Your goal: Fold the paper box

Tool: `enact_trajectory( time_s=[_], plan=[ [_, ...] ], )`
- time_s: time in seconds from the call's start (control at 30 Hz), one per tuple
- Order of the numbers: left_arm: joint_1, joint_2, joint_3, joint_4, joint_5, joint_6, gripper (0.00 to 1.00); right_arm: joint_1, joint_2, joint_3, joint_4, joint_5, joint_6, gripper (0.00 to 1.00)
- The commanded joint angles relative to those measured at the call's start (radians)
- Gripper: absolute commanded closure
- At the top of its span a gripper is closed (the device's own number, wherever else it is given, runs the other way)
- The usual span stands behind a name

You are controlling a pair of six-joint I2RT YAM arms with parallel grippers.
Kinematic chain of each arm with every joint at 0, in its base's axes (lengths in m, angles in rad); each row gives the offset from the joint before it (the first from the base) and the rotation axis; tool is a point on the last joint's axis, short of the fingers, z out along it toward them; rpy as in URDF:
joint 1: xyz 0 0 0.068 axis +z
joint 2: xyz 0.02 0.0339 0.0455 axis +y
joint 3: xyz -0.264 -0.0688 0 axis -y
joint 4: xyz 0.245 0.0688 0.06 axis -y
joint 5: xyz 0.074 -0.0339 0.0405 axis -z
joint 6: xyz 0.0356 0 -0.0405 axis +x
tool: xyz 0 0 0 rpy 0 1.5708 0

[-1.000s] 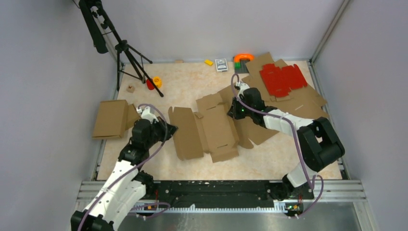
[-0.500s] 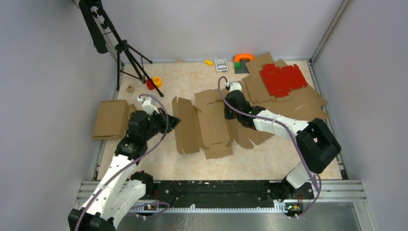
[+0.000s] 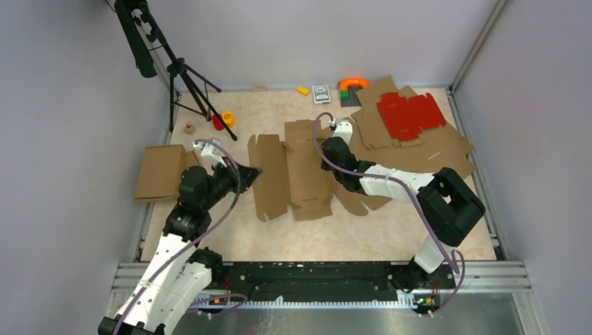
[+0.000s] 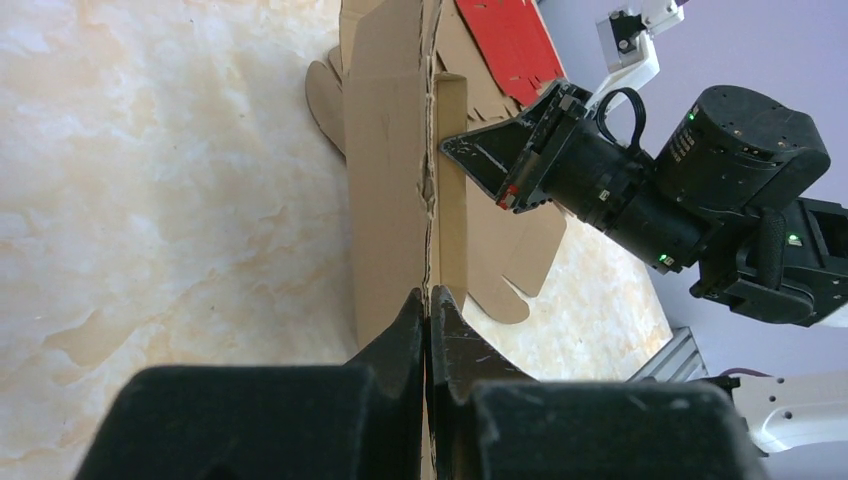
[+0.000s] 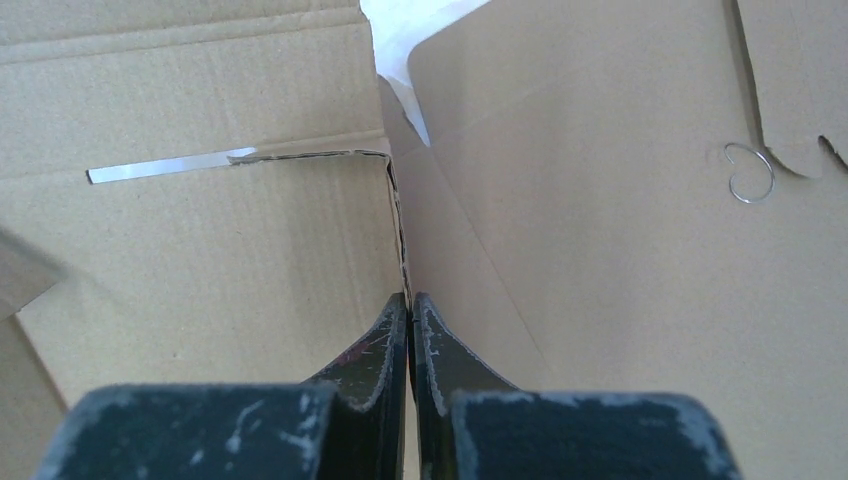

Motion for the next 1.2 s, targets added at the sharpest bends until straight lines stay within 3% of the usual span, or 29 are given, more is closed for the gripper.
enact_trajectory(
  time_s=[0.0, 0.13, 0.3, 0.4, 0.6, 0.8, 1.0, 1.17],
  plan=[
    [-0.006, -0.027, -0.017, 0.125, 0.039, 0.055, 1.0, 0.015, -0.036, -0.028, 0.281, 0.042, 0.033, 1.0],
    [-0.007, -0.017, -0.008, 0.122, -0.014, 0.119, 1.0, 0.054, 0.004, 0.0, 0.37, 0.132, -0.048, 1.0],
    [-0.034, -0.012, -0.057, 0.184, -0.107, 0.121, 1.0, 0.088, 0.028, -0.066, 0.602, 0.164, -0.185, 1.0],
    [-0.104, -0.02, -0.126, 0.282, -0.152, 0.173, 1.0, 0.091, 0.047, -0.123, 0.721, 0.144, -0.233, 1.0],
    [-0.356, -0.05, -0.22, 0.389, -0.46, 0.369, 1.0, 0.12, 0.094, -0.274, 1.049, 0.136, -0.341, 1.0],
    [-0.404, -0.078, -0.295, 0.448, -0.459, 0.38, 1.0, 0.133, 0.114, -0.389, 1.228, 0.082, -0.363, 1.0],
    [-0.409, -0.142, -0.338, 0.412, -0.415, 0.354, 1.0, 0.159, 0.082, -0.437, 1.212, 0.086, -0.407, 0.91],
    [-0.411, -0.217, -0.382, 0.382, -0.377, 0.303, 1.0, 0.159, 0.015, -0.446, 1.074, 0.059, -0.364, 0.9]
  ],
)
